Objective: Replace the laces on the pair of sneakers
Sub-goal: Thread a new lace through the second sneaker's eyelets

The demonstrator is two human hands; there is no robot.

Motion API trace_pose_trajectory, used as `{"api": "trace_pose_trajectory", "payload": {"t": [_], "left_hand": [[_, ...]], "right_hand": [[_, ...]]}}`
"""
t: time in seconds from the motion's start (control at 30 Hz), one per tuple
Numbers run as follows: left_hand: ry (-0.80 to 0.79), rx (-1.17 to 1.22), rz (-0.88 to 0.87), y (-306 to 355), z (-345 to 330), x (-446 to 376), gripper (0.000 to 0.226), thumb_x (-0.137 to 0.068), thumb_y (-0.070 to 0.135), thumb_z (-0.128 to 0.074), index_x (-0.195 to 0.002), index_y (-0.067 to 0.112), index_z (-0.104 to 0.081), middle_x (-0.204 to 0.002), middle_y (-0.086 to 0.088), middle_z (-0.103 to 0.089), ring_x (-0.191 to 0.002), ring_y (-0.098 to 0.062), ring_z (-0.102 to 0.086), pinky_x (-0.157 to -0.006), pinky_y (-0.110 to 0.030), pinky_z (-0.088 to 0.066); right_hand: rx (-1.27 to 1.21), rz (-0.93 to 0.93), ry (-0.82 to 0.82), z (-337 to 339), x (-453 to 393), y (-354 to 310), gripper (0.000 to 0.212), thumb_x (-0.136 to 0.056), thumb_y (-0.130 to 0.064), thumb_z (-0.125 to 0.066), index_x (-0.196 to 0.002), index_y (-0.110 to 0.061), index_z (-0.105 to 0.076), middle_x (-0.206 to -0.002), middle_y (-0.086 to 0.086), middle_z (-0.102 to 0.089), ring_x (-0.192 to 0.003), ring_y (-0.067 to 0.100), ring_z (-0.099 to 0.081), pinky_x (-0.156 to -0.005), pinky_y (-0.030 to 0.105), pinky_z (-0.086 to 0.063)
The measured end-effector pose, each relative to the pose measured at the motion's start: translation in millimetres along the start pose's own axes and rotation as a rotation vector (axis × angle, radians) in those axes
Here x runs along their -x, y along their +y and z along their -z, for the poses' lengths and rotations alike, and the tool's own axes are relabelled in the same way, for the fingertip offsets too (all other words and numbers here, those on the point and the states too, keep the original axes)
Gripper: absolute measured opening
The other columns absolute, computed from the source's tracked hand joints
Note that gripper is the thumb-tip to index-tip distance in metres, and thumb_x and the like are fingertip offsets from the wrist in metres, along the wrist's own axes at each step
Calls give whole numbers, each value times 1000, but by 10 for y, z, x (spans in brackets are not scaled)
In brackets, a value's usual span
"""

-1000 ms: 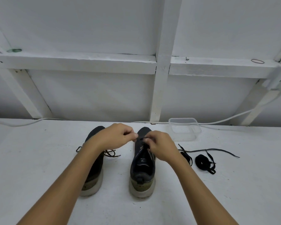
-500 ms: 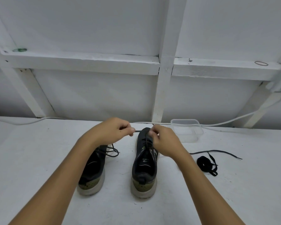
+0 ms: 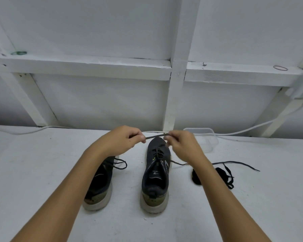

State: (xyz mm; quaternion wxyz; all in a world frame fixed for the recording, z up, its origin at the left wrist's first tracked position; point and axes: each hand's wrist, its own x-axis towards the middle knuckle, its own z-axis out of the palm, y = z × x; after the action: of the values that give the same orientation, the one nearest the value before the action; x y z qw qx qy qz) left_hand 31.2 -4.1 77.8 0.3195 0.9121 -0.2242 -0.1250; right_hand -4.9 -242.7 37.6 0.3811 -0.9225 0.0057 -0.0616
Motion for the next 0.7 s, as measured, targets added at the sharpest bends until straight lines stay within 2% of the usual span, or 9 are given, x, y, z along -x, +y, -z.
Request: {"api": "trace_pose_trajectory", "payload": {"t": [0.2, 0.27, 0.33, 0.37, 0.4, 0.47, 0.53, 0.57, 0.7], "left_hand": [[-86, -17, 80, -173, -42, 80, 20, -100, 30, -55, -91, 34, -72, -76, 19, -71, -62, 2, -63, -62, -19, -46], [-71, 45, 100, -162, -155, 76, 19, -100, 22, -55, -90, 28, -70, -77, 15, -73, -68, 0, -69, -56, -13, -45], [-41, 113, 135, -159, -280, 71, 16, -102, 21, -53, -93, 25, -66, -78, 14, -75, -72, -2, -72, -55, -15, -46], [-28, 144, 160, -161, -347, 67, 14, -102, 22, -52, -94, 25, -63, -80, 14, -76, -74, -2, -72, -61, -21, -49], [-15, 182, 185, -166, -419, 66, 12, -102, 23, -51, -96, 24, -62, -83, 14, -76, -77, 0, -72, -68, -26, -52], [36, 271, 224, -172, -568, 66, 10, -101, 25, -55, -97, 22, -64, -88, 11, -76, -78, 5, -70, -75, -29, -54], [124, 254, 241, -182, -700, 66, 10, -98, 29, -61, -96, 23, -69, -88, 12, -73, -73, 9, -64, -69, -20, -51], [162, 250, 250, -186, -761, 69, 10, -97, 31, -63, -96, 24, -70, -86, 13, -71, -74, 5, -63, -67, -17, -49], [240, 518, 331, -203, -979, 64, 6, -95, 22, -66, -99, 19, -69, -86, 1, -74, -86, -13, -69, -76, -29, -53]], "right_hand": [[22, -217, 109, 68, 0, 348, 21, -97, -27, -63, -78, -33, -68, -76, -15, -74, -86, 12, -68, -81, 37, -56], [4, -217, 128, -8, 44, 328, 14, -95, -31, -67, -108, -33, -72, -101, -12, -74, -105, 15, -66, -89, 35, -52], [27, -215, 164, -111, 117, 323, 49, -92, -36, -70, -139, -27, -56, -129, -3, -62, -121, 19, -57, -95, 36, -46], [38, -210, 195, -164, 170, 310, 57, -91, -38, -71, -143, -26, -50, -135, -2, -56, -122, 19, -55, -94, 36, -44], [30, -188, 223, -222, 232, 290, 56, -90, -39, -71, -140, -27, -51, -134, -3, -54, -120, 18, -55, -91, 34, -44], [-2, -126, 230, -331, 348, 270, 35, -87, -38, -72, -120, -30, -61, -118, -9, -57, -105, 10, -59, -83, 27, -42], [0, -91, 149, -393, 429, 249, 9, -86, -38, -71, -91, -36, -64, -98, -17, -61, -85, 0, -59, -76, 25, -45], [22, -79, 89, -415, 454, 251, 7, -85, -38, -71, -82, -37, -64, -91, -17, -62, -81, 0, -59, -73, 26, -48], [92, -57, -96, -472, 430, 204, 8, -83, -40, -66, -84, -36, -73, -82, -18, -58, -77, 3, -58, -67, 18, -45]]}}
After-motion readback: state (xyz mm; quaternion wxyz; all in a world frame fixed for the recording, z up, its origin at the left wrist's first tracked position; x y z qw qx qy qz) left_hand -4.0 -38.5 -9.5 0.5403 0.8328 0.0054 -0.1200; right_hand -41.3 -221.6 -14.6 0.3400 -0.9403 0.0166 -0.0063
